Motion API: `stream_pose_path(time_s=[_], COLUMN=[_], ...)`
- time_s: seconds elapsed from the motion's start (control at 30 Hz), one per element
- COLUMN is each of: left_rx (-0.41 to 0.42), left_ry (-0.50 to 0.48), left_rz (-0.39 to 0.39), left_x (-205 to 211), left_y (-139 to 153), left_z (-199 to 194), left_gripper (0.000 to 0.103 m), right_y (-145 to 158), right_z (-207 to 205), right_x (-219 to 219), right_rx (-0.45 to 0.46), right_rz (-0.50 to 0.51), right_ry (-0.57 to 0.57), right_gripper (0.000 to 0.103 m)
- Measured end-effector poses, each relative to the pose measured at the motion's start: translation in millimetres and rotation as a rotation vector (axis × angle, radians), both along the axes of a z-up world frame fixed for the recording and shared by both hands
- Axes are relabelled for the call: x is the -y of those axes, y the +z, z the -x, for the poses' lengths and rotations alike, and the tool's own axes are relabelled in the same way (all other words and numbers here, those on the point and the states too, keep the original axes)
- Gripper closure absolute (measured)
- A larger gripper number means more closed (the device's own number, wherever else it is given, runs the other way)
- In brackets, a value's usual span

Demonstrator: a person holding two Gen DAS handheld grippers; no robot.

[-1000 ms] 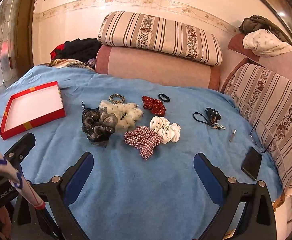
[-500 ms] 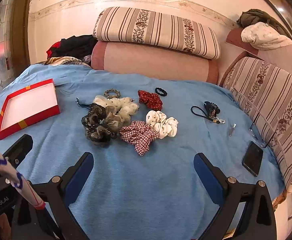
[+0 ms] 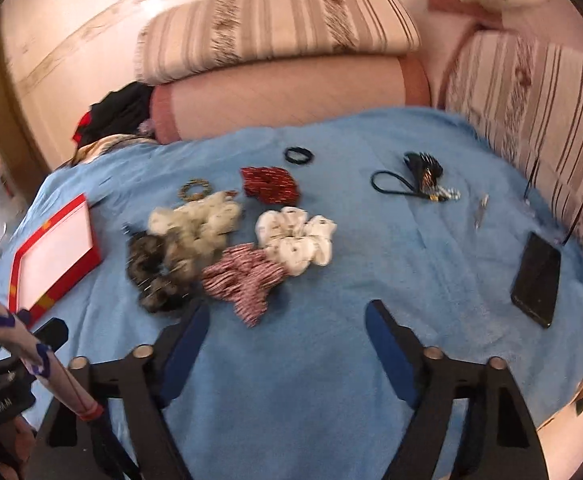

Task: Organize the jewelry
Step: 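Move both tools toward the scrunchies on the blue bedspread, then grasp the black sheer scrunchie with the left tool while the right tool grasps the red plaid scrunchie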

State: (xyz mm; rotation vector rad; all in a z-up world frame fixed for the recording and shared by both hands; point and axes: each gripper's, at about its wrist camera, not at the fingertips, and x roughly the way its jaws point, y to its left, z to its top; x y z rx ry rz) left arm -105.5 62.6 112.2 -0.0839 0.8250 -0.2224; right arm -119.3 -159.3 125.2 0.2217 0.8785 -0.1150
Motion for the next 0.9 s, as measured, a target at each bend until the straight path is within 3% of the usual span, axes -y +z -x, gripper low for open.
stream_pose_path(time_s=[0.23,0.33,0.43,0.67,0.73,0.77,0.9], left_rx=[-0.003,-0.035,-0.058,-0.07,-0.076,-0.085,-0.089], left_ry=[-0.023,-0.046,-0.061,-0.083,-0.094,-0.101,-0.11], left_rz=[-0.046,-0.031,-0.028,-0.025,-0.043,-0.054,-0.063], left_x=[23.0,31.0,35.7,42.3,47.8,50.8,53.0], left_y=[-10.3,-21.1,-37.4,-59.9,-66.9,-71.4,-79.8], left_z=[-47.8,-68.1,-81.8,-98.3,-102.4,-104.0,-105.1], left_gripper=[0.001,0.002,0.012,0.015,0.027,0.04,0.05], right_y=[-6.2,-18.8,-31.7,-47.1,-52.1,-55.1,-60.3], right_z=[-32.1,-45.5,-50.1,-56.3,-59.9,-61.8,-64.8], right_x=[7.0,9.1,12.8,3.3,2.3,1.9,2.7], right_rx=[-0.016,-0.048,-0.064,-0.07,-0.078,-0.083,-0.09], right_rz=[-0.051,-0.097,-0.144,-0.153,-0.184,-0.199,-0.219], right_ry=[0.025,0.038,0.026,0.042,0.043,0.042,0.035], right_gripper=[0.023,0.033,0.035,0.035,0.038,0.04,0.041])
